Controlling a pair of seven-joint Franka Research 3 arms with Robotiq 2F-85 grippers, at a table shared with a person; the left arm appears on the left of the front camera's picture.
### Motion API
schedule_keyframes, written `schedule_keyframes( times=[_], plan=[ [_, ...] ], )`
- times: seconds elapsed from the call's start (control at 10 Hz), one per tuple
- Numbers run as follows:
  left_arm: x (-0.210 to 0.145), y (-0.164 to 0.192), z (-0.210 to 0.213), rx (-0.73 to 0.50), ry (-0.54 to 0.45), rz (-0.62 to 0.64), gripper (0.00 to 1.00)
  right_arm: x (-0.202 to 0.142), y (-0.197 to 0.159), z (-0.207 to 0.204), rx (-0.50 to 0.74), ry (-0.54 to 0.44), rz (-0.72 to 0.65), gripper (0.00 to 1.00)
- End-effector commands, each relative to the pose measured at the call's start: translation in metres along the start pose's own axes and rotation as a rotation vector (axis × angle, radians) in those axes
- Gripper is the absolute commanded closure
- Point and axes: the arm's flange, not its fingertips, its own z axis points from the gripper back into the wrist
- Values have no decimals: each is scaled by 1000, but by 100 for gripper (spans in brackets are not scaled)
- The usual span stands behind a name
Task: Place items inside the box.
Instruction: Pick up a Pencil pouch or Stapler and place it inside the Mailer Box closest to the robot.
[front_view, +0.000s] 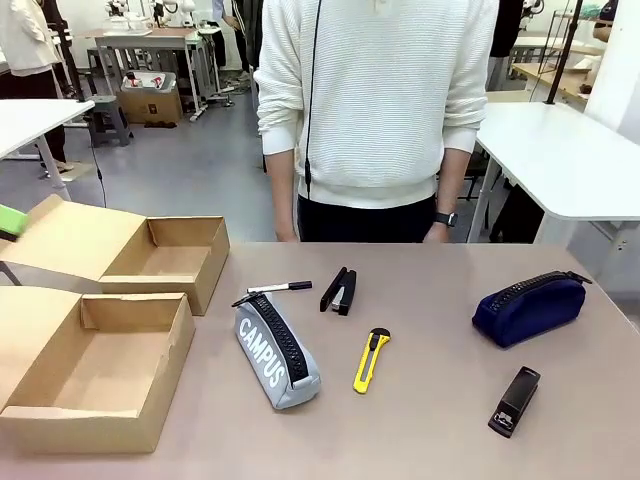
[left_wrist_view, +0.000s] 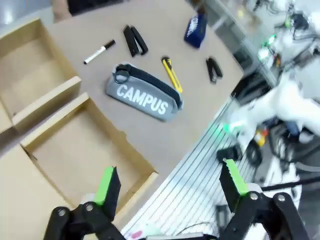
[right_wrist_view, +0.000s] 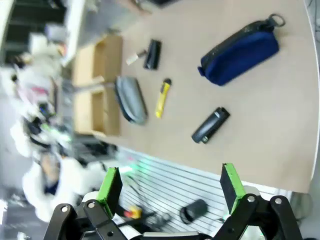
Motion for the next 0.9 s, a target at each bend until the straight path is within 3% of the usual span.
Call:
schedule_keyframes(
  times=[0.0,0.2,0.4,0.5,0.6,0.8],
  plan=[
    [-31,52,25,-98,-268,187,0,3,-49,10,236,-216,-220,0],
    [-79,74,48,-85,-433,321,0,-13,-108,23,336,-309,-380,0],
    [-91,80,50,-74,-508,411,0,-23,-135,27,349,-380,-454,0],
    [-84,85,46,-53,-531,454,0,-26,-137,21,269,-402,-449,0],
    [-85,101,92,-77,-481,423,0,-30,-140,36,348,-346,-476,0],
    [-85,101,92,-77,-481,423,0,-30,-140,36,348,-346,-476,0]
  ],
)
